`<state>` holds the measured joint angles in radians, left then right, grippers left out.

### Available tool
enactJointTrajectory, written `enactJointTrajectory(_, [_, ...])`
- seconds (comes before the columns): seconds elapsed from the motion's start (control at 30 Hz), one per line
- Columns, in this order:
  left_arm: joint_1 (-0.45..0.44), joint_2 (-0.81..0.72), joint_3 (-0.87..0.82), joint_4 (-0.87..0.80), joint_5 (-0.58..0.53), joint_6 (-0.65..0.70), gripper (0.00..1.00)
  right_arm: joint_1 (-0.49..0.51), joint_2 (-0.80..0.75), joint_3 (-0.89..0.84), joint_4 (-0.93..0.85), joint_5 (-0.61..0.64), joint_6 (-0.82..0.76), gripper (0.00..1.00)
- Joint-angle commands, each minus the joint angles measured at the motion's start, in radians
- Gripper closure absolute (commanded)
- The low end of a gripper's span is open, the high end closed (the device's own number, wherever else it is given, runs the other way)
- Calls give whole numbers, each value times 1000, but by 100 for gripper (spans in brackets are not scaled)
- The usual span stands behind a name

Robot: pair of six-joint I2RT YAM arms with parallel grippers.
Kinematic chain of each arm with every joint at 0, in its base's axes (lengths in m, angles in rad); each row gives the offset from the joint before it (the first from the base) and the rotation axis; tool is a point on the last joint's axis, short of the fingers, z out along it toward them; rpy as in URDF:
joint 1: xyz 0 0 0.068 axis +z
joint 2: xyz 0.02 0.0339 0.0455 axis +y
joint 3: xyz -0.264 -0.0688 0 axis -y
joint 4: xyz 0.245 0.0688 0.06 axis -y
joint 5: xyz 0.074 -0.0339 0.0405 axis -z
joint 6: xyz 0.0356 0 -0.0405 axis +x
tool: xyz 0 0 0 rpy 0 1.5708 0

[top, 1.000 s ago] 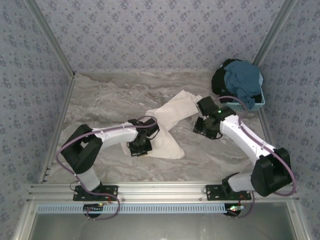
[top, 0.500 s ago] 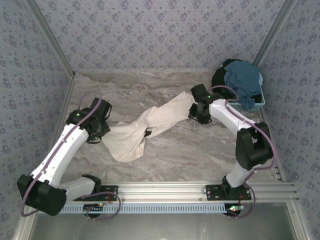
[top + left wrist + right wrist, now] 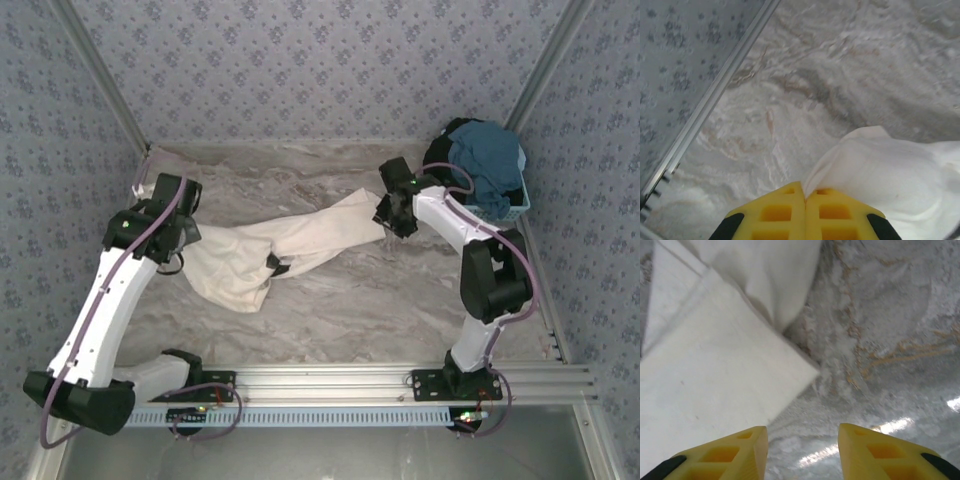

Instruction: Fold and stack the t-shirts

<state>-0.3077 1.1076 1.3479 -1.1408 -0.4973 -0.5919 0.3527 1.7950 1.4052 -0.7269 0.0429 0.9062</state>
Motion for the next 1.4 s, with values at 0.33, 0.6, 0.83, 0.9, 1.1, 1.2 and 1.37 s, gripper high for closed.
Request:
enactJointTrajectory(0.33, [-34,-209,-165,273,393,166,100,-33,313,269,94,-84,59,47])
enactJointTrajectory(0.6, [-42,-236,-206,258,402,131,100,-40,392,320,119,-91,176,52])
enactJointTrajectory(0.83, [-47,-229,-222,259,401,130,100,-37,345,335,89,-28,203,54])
enactJointTrajectory(0.9, [-47,-224,-225,262,397,130,100,-34,325,331,87,-6,218,53])
enactJointTrajectory(1.1, [-47,-204,-227,280,395,129,100,-33,376,353,63,-58,296,54])
enactJointTrajectory(1.2, [-47,-195,-226,283,397,129,100,-31,409,377,68,-60,327,54])
enactJointTrajectory(1.37, [-47,-192,-233,286,397,124,100,-27,457,411,49,-78,368,56])
